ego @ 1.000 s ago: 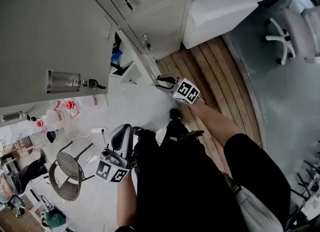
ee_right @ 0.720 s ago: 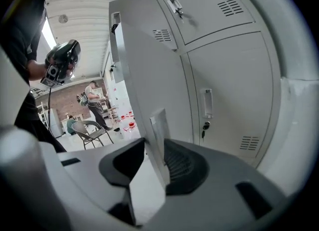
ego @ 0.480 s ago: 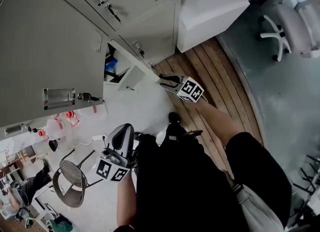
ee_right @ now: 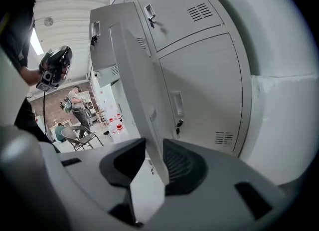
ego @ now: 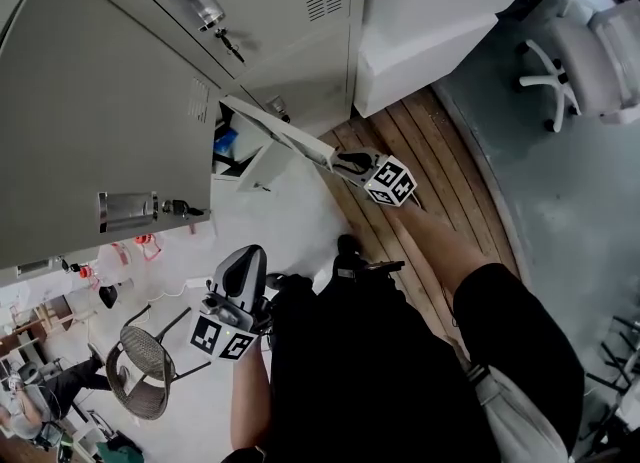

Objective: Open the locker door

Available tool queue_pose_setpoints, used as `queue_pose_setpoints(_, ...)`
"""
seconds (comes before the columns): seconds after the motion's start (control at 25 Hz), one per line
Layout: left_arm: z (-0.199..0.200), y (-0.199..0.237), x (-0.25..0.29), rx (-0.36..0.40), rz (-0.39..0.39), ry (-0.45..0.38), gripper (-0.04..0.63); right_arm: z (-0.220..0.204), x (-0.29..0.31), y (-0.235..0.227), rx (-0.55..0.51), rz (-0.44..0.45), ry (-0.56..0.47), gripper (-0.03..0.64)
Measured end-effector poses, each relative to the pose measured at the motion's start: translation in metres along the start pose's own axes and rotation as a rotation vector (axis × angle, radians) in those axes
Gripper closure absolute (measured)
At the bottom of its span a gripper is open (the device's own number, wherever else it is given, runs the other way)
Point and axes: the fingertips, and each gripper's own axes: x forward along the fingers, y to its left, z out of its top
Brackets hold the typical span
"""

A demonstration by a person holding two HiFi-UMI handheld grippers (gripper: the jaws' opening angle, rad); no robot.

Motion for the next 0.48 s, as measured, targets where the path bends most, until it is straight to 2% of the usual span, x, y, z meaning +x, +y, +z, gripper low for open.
queue_pose_setpoints(0.12, 0.0059, 0.0033, 0.0004, 0.010, 0.006, -0.008, 0.578, 0.0006, -0.0008, -0.0050, 0.008, -0.008, -0.001, 0.474)
queue_pose_setpoints(0.48, 0.0098, 0.0078, -0.0074, 0.018, 0.014, -0.020, 0.578, -0.0007, -0.0005, 0.0021, 0.008, -0.040, -0.019, 0.486)
